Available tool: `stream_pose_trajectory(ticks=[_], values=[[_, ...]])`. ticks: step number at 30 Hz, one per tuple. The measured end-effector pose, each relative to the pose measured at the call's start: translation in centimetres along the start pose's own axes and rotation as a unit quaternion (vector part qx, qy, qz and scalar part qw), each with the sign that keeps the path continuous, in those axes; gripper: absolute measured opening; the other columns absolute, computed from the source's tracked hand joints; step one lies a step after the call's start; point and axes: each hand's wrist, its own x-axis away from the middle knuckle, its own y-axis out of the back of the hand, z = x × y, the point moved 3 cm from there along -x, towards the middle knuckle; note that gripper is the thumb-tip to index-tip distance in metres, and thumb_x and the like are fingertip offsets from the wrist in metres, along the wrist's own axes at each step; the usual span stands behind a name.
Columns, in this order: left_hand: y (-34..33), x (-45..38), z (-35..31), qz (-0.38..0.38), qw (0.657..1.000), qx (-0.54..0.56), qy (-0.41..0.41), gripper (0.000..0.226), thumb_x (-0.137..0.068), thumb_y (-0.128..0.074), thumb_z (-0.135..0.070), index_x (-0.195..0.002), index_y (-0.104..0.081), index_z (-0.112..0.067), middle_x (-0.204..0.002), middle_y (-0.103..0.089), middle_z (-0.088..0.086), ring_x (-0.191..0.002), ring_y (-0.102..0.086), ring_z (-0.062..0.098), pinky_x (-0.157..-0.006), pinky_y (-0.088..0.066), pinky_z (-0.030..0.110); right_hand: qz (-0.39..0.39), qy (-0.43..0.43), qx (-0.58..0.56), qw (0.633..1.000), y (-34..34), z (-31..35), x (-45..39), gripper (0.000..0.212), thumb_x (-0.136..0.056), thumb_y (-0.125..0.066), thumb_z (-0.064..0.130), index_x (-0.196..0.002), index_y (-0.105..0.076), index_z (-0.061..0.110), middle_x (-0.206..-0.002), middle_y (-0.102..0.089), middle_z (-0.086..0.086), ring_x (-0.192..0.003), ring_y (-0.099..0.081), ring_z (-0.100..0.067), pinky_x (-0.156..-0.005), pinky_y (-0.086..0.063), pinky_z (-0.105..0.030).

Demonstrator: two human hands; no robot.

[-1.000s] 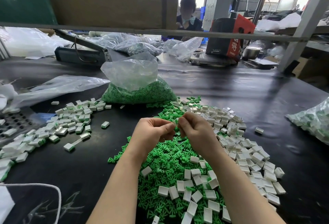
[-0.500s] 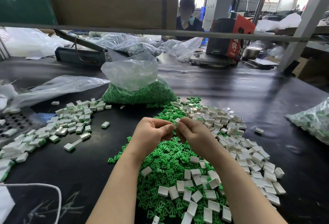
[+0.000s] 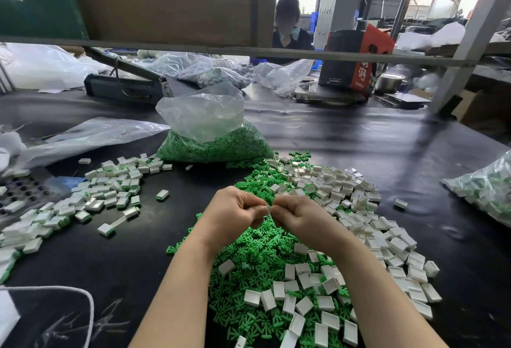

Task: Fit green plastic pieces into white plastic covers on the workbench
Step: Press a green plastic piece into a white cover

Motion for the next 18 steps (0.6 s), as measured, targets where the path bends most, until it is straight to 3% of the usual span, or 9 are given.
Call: stream_pose_trajectory(ticks=[5,11,14,16,18], values=[[-0.03,0.22,-0.25,0.029,0.998,-0.057,-0.016,0.017,-0.086,-0.073,-0.019,-0.079,-0.075,-0.034,-0.071,-0.071,0.013,-0.061,-0.061,0.026,-0.07,-0.057,0.053,0.028,-0.006,0.047,0.998,-0.32,-0.19,0.22,0.032,-0.099,-0.052,0.028,-0.068,-0.051,0.023,-0.061,-0.048,0.008,-0.055,-0.04,-0.006,-0.055,-0.035,-0.027],[0.28,0.14,-0.35,-0.014,0.999,0.049,-0.004,0.028,-0.084,-0.073,-0.008,-0.07,-0.076,-0.031,-0.069,-0.073,0.008,-0.063,-0.067,0.015,-0.075,-0.06,0.044,-0.004,0.014,-0.036,0.999,0.05,0.14,0.09,0.032,-0.1,-0.052,0.023,-0.068,-0.051,0.023,-0.059,-0.045,0.008,-0.054,-0.038,-0.008,-0.054,-0.033,-0.029],[0.25,0.13,-0.21,-0.026,0.997,0.079,0.004,0.022,-0.084,-0.073,-0.007,-0.075,-0.075,-0.028,-0.069,-0.074,0.005,-0.064,-0.067,0.013,-0.07,-0.06,0.033,0.015,0.001,-0.098,0.995,-0.22,-0.08,0.23,0.033,-0.102,-0.048,0.026,-0.07,-0.054,0.018,-0.059,-0.048,0.003,-0.054,-0.041,-0.011,-0.056,-0.035,-0.03],[0.36,0.06,-0.29,-0.036,0.995,0.092,-0.002,0.018,-0.083,-0.074,-0.01,-0.078,-0.076,-0.026,-0.066,-0.071,-0.005,-0.063,-0.063,0.003,-0.062,-0.052,0.018,0.031,-0.025,-0.185,0.982,-0.43,-0.24,0.44,0.039,-0.1,-0.044,0.04,-0.074,-0.059,0.016,-0.061,-0.053,0.002,-0.055,-0.043,-0.011,-0.057,-0.036,-0.028],[0.56,-0.07,-0.46,-0.055,0.994,0.091,-0.015,0.011,-0.082,-0.075,-0.013,-0.083,-0.078,-0.024,-0.069,-0.064,-0.013,-0.068,-0.061,-0.003,-0.065,-0.045,0.01,0.05,-0.062,-0.281,0.956,-0.79,-0.26,0.41,0.054,-0.093,-0.037,0.059,-0.08,-0.063,0.013,-0.063,-0.056,-0.001,-0.056,-0.044,-0.012,-0.053,-0.033,-0.025]])
